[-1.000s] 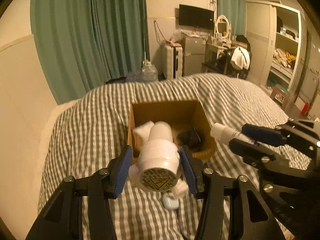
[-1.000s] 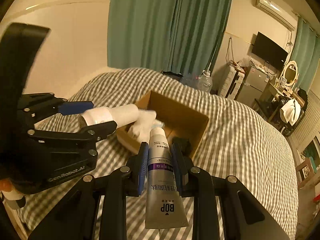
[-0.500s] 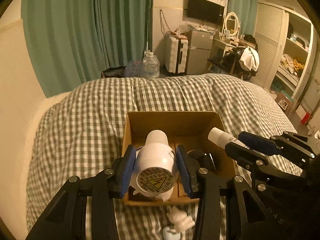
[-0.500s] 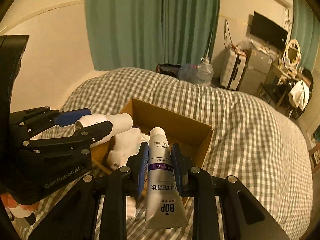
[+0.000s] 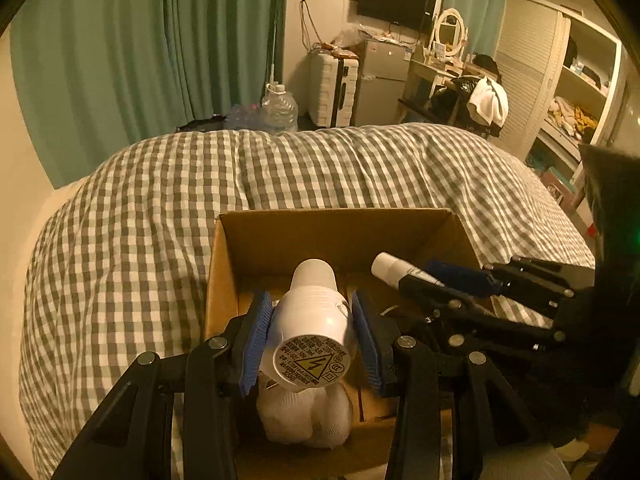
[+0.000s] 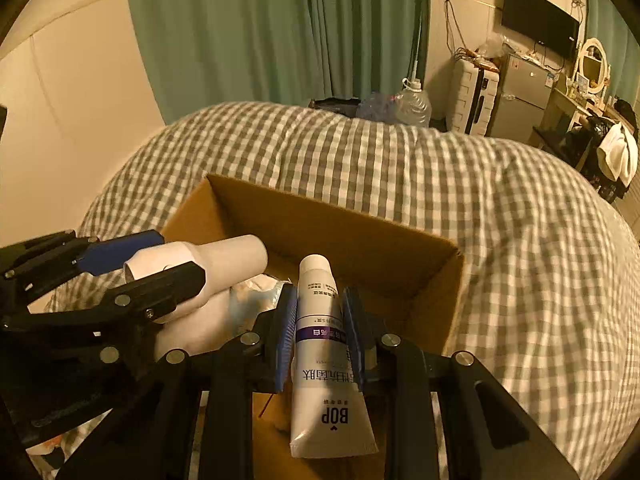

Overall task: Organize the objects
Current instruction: 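Carry the white bottle and BOP tube over the box, then lower the bottle and tube into the box and open both tools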

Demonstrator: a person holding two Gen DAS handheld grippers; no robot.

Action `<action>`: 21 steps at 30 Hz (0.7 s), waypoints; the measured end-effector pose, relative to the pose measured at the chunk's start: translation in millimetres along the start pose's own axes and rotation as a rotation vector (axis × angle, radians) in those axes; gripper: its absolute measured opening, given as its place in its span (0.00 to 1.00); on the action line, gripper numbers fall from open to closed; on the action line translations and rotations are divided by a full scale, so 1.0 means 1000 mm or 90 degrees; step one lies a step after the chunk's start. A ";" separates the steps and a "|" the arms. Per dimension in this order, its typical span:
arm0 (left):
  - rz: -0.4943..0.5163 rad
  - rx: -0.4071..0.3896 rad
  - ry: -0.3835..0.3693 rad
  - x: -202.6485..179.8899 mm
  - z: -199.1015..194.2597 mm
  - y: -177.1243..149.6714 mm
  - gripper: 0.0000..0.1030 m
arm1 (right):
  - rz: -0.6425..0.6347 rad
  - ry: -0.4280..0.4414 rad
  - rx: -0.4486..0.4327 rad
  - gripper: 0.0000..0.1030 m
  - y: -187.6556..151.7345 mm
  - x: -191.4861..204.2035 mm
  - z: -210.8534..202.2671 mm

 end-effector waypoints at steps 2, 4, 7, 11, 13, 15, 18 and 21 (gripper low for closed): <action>0.001 0.004 0.002 0.000 0.004 0.001 0.41 | 0.004 0.000 0.005 0.23 -0.004 -0.001 0.006; 0.000 0.008 0.001 0.000 0.006 0.001 0.41 | 0.015 -0.003 0.007 0.23 -0.005 -0.005 0.008; -0.008 0.005 0.004 0.000 0.001 0.001 0.41 | 0.032 0.001 -0.001 0.36 -0.003 -0.012 0.000; 0.006 -0.006 0.017 -0.006 -0.016 0.004 0.46 | 0.060 0.000 -0.029 0.55 0.005 -0.022 -0.025; 0.014 -0.020 0.030 -0.012 -0.032 0.006 0.56 | 0.067 0.004 -0.041 0.56 0.006 -0.026 -0.042; 0.008 -0.038 0.053 -0.014 -0.048 0.008 0.71 | 0.070 -0.005 -0.057 0.60 0.009 -0.029 -0.062; -0.005 -0.078 0.067 -0.016 -0.077 0.011 0.91 | 0.071 -0.043 -0.091 0.67 0.013 -0.036 -0.095; -0.013 -0.099 0.073 -0.017 -0.104 0.010 0.94 | 0.072 -0.053 -0.122 0.78 0.014 -0.039 -0.126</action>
Point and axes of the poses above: each gripper's, at about its wrist camera, not at the fingertips, and z roughly the way its jaws point, x to its left, y to its top, the point moved 6 cm from there along z, roughly the way its jaws point, and after that the axes turned 10 degrees about -y, right-handed, at the moved point
